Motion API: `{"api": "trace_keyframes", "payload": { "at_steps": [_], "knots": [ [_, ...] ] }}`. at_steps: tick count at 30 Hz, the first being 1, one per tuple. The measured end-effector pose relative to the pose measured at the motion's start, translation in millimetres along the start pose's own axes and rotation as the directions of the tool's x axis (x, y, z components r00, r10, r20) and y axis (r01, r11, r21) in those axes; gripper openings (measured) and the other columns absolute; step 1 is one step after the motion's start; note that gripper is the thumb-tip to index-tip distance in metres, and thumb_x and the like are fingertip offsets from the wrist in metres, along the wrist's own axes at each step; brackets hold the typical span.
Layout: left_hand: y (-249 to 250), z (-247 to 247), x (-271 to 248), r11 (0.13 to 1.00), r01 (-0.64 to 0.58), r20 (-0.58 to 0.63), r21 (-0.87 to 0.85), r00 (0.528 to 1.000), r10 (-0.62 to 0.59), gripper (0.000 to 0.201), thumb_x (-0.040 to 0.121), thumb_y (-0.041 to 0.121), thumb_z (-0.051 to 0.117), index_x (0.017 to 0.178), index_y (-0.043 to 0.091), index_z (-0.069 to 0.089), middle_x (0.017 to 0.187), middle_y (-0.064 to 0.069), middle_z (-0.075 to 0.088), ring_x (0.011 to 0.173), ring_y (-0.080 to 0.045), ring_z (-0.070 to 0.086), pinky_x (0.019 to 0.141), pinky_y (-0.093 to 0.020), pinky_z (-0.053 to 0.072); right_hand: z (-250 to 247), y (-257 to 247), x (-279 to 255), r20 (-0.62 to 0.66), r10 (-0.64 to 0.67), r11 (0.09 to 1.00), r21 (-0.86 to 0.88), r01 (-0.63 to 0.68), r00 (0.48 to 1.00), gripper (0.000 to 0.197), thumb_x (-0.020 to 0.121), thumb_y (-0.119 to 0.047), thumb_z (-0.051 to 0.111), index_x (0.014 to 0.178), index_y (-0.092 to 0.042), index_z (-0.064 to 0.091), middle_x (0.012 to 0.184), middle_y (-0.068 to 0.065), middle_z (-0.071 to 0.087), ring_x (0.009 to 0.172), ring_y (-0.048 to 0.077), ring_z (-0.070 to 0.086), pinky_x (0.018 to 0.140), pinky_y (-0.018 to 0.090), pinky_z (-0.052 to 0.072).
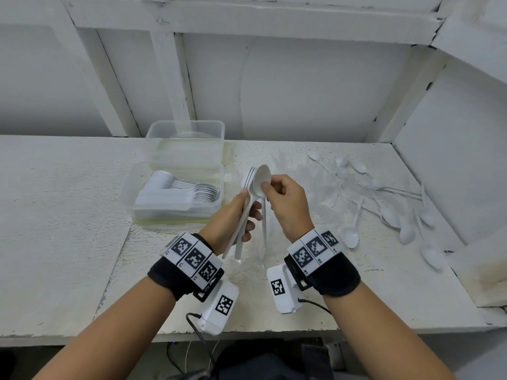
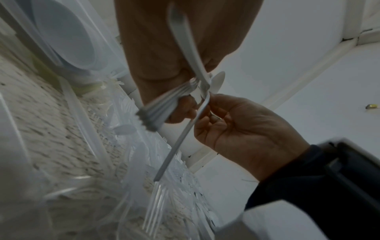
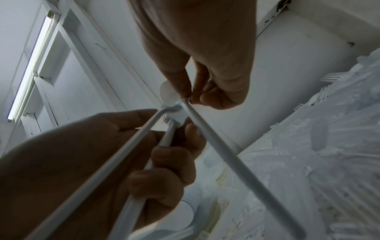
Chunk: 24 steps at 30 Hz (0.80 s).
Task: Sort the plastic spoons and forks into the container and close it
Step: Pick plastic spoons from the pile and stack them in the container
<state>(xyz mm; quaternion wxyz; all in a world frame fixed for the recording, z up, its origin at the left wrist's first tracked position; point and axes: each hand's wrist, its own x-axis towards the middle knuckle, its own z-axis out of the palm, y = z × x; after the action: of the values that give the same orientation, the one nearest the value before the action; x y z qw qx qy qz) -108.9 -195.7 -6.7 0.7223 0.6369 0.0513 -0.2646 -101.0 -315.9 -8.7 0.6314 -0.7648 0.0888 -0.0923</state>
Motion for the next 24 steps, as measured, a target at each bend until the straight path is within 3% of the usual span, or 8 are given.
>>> {"api": "trace_keyframes", "payload": {
  "at_steps": [5,7,10,13,18,24],
  "knots": [
    [-2.4,0.2,-1.8,0.982,-0.113,-0.014,0.149,0.993,0.116,0.043,0.099,0.044,0.030,0.100,0.010,0.057,0.090,0.000,0.055,0.057,-0.009,0.035,0.051,-0.023,0.033,0.7,-0.9,3.0,-0.001,0.082,0.995,0.058,-0.082,0.997,0.004,0.092,-0.012,0.055,0.089,-0.013,0.058,0.066,-0.002,0.056,0.055,0.009,0.050,0.058,0.023,0.044],
    [-3.1,-0.1,-1.3,0.980,-0.118,-0.029,0.161,0.992,0.125,0.041,0.099,0.044,0.032,0.099,0.011,0.056,0.085,0.000,0.055,0.058,-0.008,0.038,0.052,-0.022,0.034,1.0,-1.9,3.4,0.007,0.120,0.989,0.084,-0.120,0.993,0.004,0.091,-0.010,0.055,0.094,-0.011,0.057,0.062,0.001,0.057,0.050,0.010,0.050,0.055,0.024,0.046],
    [-3.4,-0.9,-1.3,0.974,-0.126,-0.032,0.190,0.990,0.135,0.039,0.099,0.043,0.034,0.096,0.010,0.053,0.078,-0.002,0.052,0.058,-0.009,0.042,0.052,-0.022,0.036,0.7,-2.5,3.2,0.036,0.143,0.984,0.097,-0.146,0.989,0.018,0.089,-0.005,0.056,0.104,-0.014,0.052,0.063,0.003,0.059,0.049,0.007,0.053,0.054,0.022,0.047],
    [-4.0,-1.5,-1.8,0.965,-0.121,-0.044,0.235,0.990,0.135,0.040,0.098,0.044,0.033,0.090,0.014,0.057,0.074,0.001,0.054,0.061,-0.010,0.047,0.056,-0.022,0.041,-0.2,-1.9,3.9,0.058,0.112,0.993,0.024,-0.113,0.992,0.024,0.086,-0.008,0.060,0.107,-0.015,0.052,0.072,0.003,0.059,0.057,0.008,0.054,0.057,0.023,0.044],
    [-5.0,-2.4,1.2,0.997,-0.068,0.066,0.022,0.996,0.067,0.040,0.098,0.042,0.034,0.083,0.011,0.054,0.053,0.004,0.040,0.048,-0.010,0.037,0.044,-0.020,0.034,-2.2,-1.2,5.1,0.146,0.059,0.998,-0.042,-0.053,0.988,0.029,0.086,-0.015,0.063,0.114,-0.014,0.060,0.073,0.000,0.052,0.067,0.009,0.050,0.064,0.024,0.041],
    [-1.8,-5.1,0.7,0.999,0.015,0.163,0.038,0.986,-0.021,0.047,0.098,0.047,0.027,0.072,0.015,0.047,0.053,0.004,0.041,0.044,-0.009,0.038,0.040,-0.017,0.032,-5.1,-3.1,7.5,0.150,-0.006,1.000,-0.003,0.007,0.989,0.024,0.089,-0.007,0.058,0.113,-0.006,0.063,0.074,0.000,0.050,0.066,0.010,0.052,0.056,0.015,0.049]
  ]
}}
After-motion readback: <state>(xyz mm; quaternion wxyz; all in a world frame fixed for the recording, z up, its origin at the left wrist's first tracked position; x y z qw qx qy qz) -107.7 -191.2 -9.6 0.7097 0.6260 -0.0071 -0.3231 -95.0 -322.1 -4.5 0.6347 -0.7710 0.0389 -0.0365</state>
